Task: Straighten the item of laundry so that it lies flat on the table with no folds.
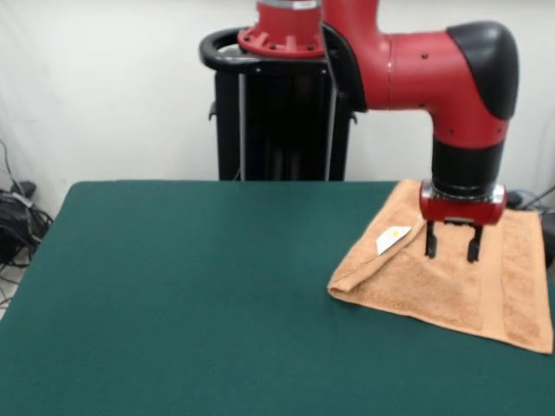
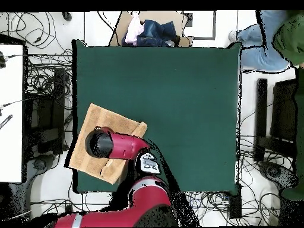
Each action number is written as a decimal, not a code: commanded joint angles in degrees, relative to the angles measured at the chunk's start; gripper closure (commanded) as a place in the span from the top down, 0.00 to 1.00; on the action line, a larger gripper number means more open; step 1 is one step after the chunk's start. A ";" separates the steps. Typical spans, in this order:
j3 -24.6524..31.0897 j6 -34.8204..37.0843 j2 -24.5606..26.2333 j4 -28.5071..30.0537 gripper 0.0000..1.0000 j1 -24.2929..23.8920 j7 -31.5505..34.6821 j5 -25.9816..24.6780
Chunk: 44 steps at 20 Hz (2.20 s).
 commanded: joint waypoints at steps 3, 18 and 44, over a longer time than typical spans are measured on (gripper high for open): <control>5.67 -1.36 2.63 2.61 1.00 -5.52 3.89 -5.17; 7.79 4.31 -1.33 3.63 1.00 -11.63 2.62 -10.54; 5.68 -2.86 4.79 0.51 1.00 -10.76 3.99 -16.39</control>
